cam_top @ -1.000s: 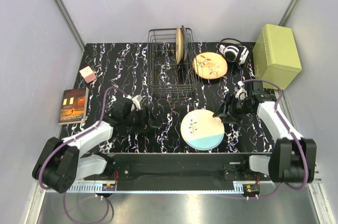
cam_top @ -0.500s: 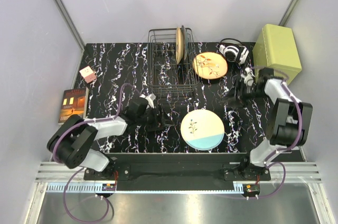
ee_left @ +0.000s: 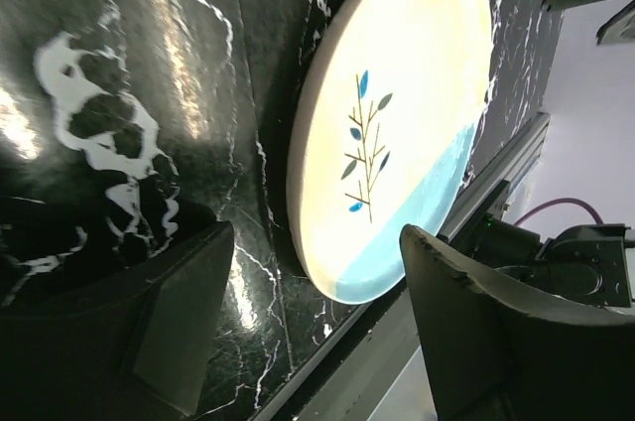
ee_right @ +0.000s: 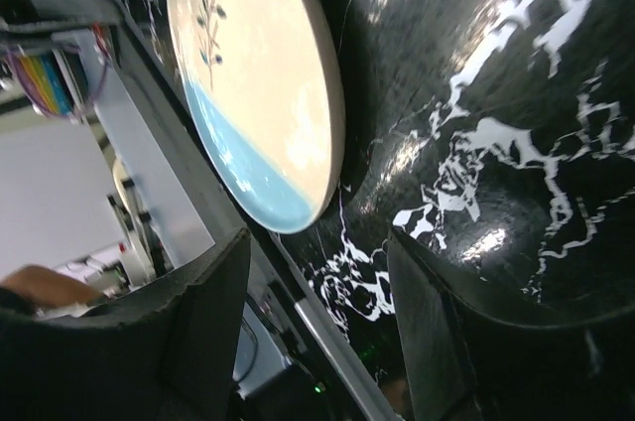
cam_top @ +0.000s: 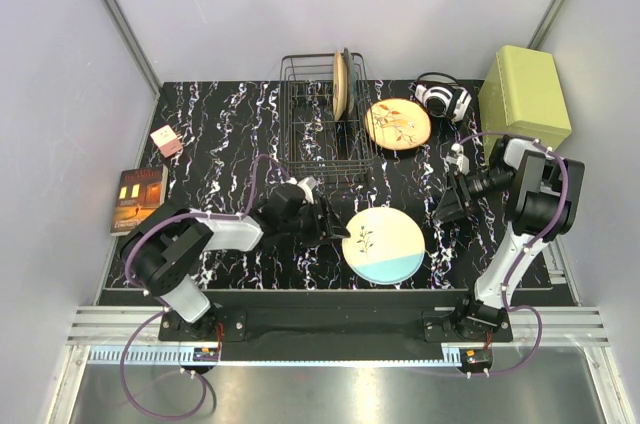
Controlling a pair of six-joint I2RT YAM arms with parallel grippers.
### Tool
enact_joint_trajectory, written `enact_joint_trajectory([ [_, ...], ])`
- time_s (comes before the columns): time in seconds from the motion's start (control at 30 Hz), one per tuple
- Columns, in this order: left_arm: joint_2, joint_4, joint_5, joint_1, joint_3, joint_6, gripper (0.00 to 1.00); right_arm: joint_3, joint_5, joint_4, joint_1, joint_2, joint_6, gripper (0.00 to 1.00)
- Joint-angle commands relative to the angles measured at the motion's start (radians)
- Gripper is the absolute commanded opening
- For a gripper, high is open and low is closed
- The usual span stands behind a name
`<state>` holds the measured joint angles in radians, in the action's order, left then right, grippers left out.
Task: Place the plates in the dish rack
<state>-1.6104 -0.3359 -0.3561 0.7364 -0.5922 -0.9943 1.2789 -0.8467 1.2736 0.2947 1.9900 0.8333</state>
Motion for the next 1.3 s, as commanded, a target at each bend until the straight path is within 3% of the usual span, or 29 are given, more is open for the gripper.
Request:
enact_joint_trajectory([
  [0.0,-0.062,-0.011,0.046,0.024,-0.003,-0.032,0.66,-0.059,0.029,0.125,-0.008,0.004,0.190,0.64],
  [0.07,-0.092,0.041,0.054,0.046,-0.029,-0.037,0.48,-0.078,0.028,0.138,-0.009,0.044,0.204,0.63],
  [0.1,-0.100,0.066,0.063,0.055,-0.059,-0.037,0.44,-0.096,0.029,0.138,-0.009,0.056,0.204,0.62],
  [0.2,-0.131,0.083,0.071,0.086,-0.092,-0.044,0.50,-0.099,0.029,0.129,-0.011,0.076,0.207,0.61],
  [0.3,-0.175,0.097,0.060,0.104,-0.132,-0.044,0.50,-0.099,0.029,0.106,-0.026,0.096,0.196,0.61],
  [0.43,-0.203,0.101,0.055,0.121,-0.155,-0.049,0.28,-0.104,0.032,0.095,-0.032,0.136,0.201,0.61],
  [0.57,-0.206,0.089,0.059,0.121,-0.139,-0.070,0.17,-0.093,0.046,0.076,-0.034,0.158,0.162,0.60],
  [0.63,-0.223,0.087,0.049,0.121,-0.144,-0.078,0.00,-0.084,0.051,0.063,-0.038,0.173,0.132,0.60],
  [1.07,-0.309,-0.081,-0.050,0.144,-0.222,-0.104,0.00,-0.013,-0.023,0.125,-0.069,0.188,0.184,0.56],
  [1.17,-0.312,-0.075,-0.050,0.153,-0.238,-0.099,0.00,0.023,-0.057,0.125,-0.069,0.201,0.170,0.51],
  [1.27,-0.302,-0.057,-0.038,0.155,-0.238,-0.092,0.00,0.034,-0.063,0.129,-0.068,0.216,0.162,0.37],
])
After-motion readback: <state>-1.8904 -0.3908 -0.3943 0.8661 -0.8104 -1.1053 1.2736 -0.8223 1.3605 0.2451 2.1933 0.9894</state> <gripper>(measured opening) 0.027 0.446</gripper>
